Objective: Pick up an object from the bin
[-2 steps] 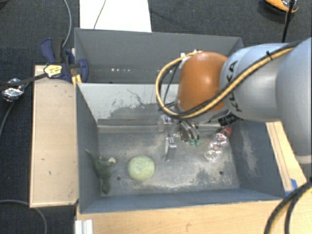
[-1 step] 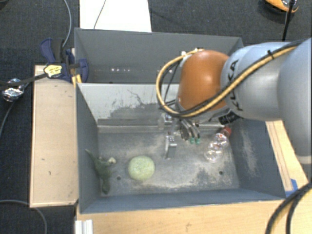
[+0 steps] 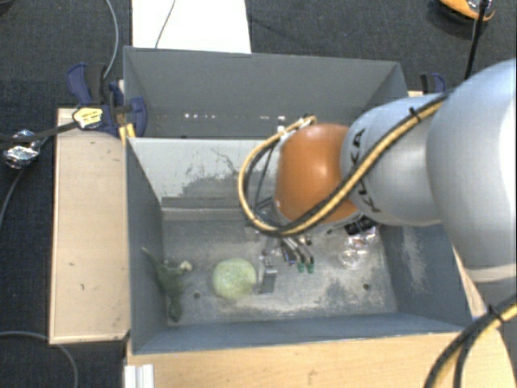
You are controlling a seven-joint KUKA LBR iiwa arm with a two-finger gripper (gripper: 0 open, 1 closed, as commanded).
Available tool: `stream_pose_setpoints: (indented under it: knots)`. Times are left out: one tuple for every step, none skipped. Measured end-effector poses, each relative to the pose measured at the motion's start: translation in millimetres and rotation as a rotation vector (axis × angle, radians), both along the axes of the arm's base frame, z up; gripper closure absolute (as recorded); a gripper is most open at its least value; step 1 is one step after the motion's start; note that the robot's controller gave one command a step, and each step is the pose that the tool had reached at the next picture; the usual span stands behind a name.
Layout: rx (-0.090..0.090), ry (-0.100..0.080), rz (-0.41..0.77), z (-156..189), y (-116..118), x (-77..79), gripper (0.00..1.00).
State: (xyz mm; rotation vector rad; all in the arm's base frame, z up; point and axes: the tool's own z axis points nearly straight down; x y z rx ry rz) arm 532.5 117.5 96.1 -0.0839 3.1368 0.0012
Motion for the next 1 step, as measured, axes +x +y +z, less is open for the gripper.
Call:
stream_pose_setpoints:
  knots:
    - [0.000, 0.011, 0.028, -21.6, 36.8, -7.2, 0.00]
